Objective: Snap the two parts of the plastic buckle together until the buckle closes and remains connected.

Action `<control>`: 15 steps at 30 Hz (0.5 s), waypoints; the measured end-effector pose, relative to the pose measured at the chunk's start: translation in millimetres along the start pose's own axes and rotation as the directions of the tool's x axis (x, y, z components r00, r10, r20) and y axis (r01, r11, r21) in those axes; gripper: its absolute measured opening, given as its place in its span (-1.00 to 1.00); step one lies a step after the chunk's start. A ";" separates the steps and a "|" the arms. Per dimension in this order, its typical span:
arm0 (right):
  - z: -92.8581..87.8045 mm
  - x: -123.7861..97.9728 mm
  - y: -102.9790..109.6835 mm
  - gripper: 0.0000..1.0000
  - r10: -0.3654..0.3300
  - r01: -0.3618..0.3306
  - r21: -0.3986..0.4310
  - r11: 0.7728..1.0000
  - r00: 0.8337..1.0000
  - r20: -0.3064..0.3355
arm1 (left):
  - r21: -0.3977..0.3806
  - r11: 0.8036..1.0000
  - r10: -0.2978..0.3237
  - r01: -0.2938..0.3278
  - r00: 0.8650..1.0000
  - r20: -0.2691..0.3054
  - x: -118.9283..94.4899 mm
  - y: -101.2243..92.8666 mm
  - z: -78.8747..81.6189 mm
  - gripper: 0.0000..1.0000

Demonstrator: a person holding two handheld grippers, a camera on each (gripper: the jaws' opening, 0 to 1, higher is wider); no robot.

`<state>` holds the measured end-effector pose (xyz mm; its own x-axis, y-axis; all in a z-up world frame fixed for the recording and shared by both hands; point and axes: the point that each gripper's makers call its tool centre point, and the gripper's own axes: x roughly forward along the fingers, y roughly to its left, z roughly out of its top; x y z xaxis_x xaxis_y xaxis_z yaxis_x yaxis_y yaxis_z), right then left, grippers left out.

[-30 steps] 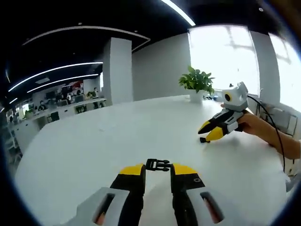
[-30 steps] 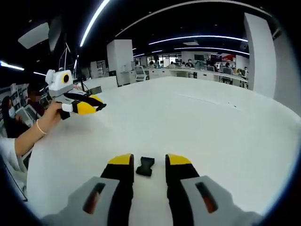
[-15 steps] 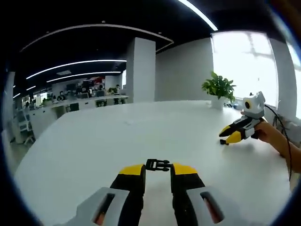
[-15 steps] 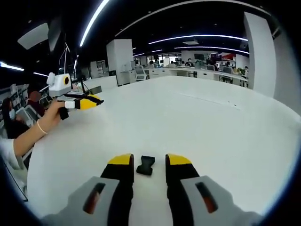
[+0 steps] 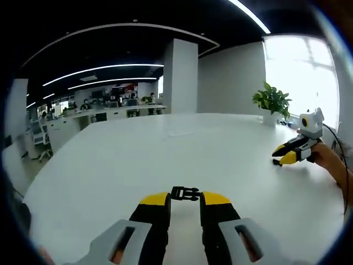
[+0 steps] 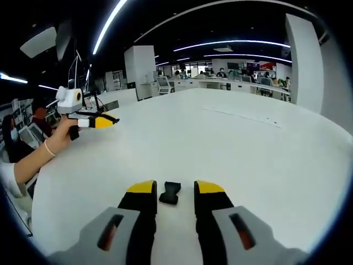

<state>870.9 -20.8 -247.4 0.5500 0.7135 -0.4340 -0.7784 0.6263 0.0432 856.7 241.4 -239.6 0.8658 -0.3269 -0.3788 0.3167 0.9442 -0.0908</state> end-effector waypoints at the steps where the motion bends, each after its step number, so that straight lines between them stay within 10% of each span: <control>1: -0.3 0.1 -0.7 -0.49 0.000 0.000 0.000 1.000 1.000 -0.001 | -0.001 1.000 0.004 -0.004 1.000 -0.004 0.3 1.2 -0.9 -0.60; 15: -6.2 -1.0 10.3 -0.49 0.002 -0.002 0.001 1.000 1.000 -0.005 | -0.025 0.999 0.031 -0.032 0.999 -0.033 -4.3 11.2 -11.7 -0.60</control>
<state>860.4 -17.0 -252.1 0.5471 0.7130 -0.4386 -0.7792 0.6252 0.0445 852.1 253.9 -249.8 0.8619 -0.2959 -0.4117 0.2793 0.9548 -0.1015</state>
